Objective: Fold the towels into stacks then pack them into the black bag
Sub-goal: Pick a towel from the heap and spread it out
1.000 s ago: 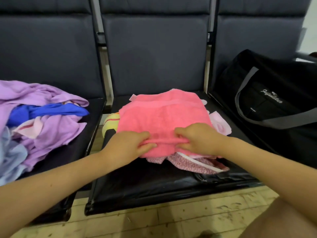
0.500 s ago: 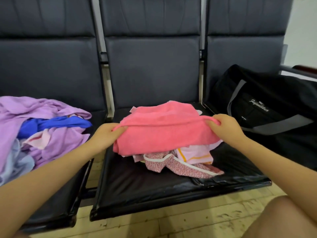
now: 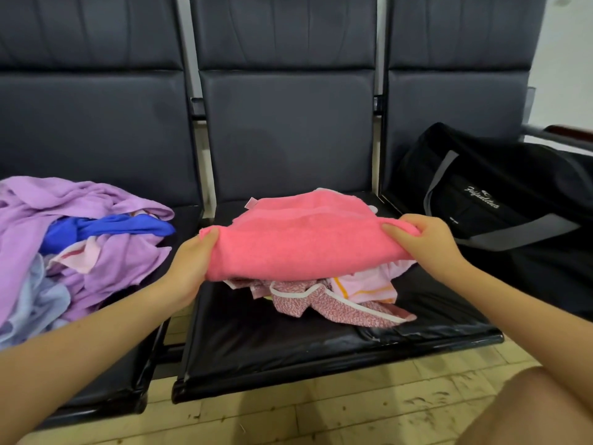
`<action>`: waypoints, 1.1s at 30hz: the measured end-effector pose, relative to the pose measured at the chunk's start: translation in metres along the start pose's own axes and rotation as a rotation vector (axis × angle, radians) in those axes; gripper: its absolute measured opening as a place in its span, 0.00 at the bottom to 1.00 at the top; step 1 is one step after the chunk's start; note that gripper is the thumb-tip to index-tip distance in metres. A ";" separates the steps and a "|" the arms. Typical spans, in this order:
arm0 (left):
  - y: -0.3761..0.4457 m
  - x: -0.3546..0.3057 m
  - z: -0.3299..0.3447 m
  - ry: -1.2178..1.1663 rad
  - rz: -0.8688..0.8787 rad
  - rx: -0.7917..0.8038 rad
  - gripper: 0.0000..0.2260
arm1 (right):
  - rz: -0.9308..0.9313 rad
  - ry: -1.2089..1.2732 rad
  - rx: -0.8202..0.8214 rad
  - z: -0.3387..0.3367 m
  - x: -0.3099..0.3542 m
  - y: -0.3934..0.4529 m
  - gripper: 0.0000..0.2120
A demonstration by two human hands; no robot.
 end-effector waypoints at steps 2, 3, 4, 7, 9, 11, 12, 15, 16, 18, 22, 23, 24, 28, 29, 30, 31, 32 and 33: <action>-0.002 0.005 0.001 0.044 0.007 -0.010 0.13 | -0.054 -0.193 -0.050 -0.014 0.011 0.000 0.15; -0.005 0.004 0.003 0.037 0.025 -0.007 0.11 | -0.080 -0.261 -0.074 -0.019 0.017 0.000 0.14; -0.006 0.006 0.004 0.017 0.033 -0.004 0.09 | -0.097 -0.280 -0.087 -0.022 0.022 0.001 0.13; -0.009 0.006 0.004 0.014 0.035 -0.004 0.09 | -0.076 -0.114 -0.040 -0.016 0.018 0.004 0.06; -0.010 0.007 0.003 0.049 0.005 -0.010 0.13 | -0.026 0.031 -0.021 -0.012 0.009 0.003 0.06; -0.010 0.006 0.001 0.035 0.010 -0.029 0.12 | 0.050 0.122 -0.041 -0.011 -0.004 0.002 0.07; -0.009 0.007 0.000 0.007 0.013 -0.043 0.10 | 0.092 0.164 -0.048 -0.009 -0.013 0.001 0.10; -0.011 0.006 0.002 0.004 0.027 -0.011 0.11 | 0.204 0.264 -0.042 0.004 -0.034 -0.004 0.16; -0.009 0.010 0.006 0.022 0.028 0.034 0.11 | 0.225 0.274 -0.026 0.009 -0.038 -0.006 0.15; -0.007 0.018 0.013 0.045 0.014 0.097 0.13 | 0.239 0.296 0.033 0.019 -0.040 -0.008 0.16; -0.011 0.027 0.014 0.271 -0.034 -0.029 0.18 | 0.279 0.222 0.342 0.046 -0.041 -0.021 0.19; -0.011 0.031 0.014 0.332 -0.052 -0.044 0.18 | 0.285 0.182 0.442 0.053 -0.042 -0.027 0.18; -0.013 0.035 0.014 0.388 -0.067 -0.045 0.19 | 0.285 0.130 0.534 0.059 -0.045 -0.033 0.17; -0.016 0.044 0.020 0.511 -0.043 0.005 0.19 | 0.296 0.074 0.721 0.069 -0.043 -0.051 0.18; -0.018 0.044 0.021 0.511 -0.038 0.012 0.19 | 0.297 0.134 0.709 0.068 -0.040 -0.051 0.18; -0.018 0.044 0.020 0.494 -0.033 0.021 0.19 | 0.305 0.222 0.663 0.064 -0.037 -0.049 0.18; -0.018 0.042 0.020 0.460 -0.025 0.031 0.18 | 0.310 0.317 0.589 0.058 -0.037 -0.044 0.19; -0.018 0.039 0.019 0.424 -0.012 0.036 0.18 | 0.308 0.396 0.496 0.050 -0.036 -0.039 0.23; -0.018 0.032 0.017 0.399 0.012 0.023 0.16 | 0.303 0.450 0.409 0.042 -0.037 -0.032 0.28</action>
Point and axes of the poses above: each hand's wrist, its own y-axis towards the middle knuckle, its own z-axis out of the palm, x = y × z, the point moved 10 cm from there along y, towards the middle knuckle, and after that the axes turned 12 degrees about -z, right-handed, at the moved point
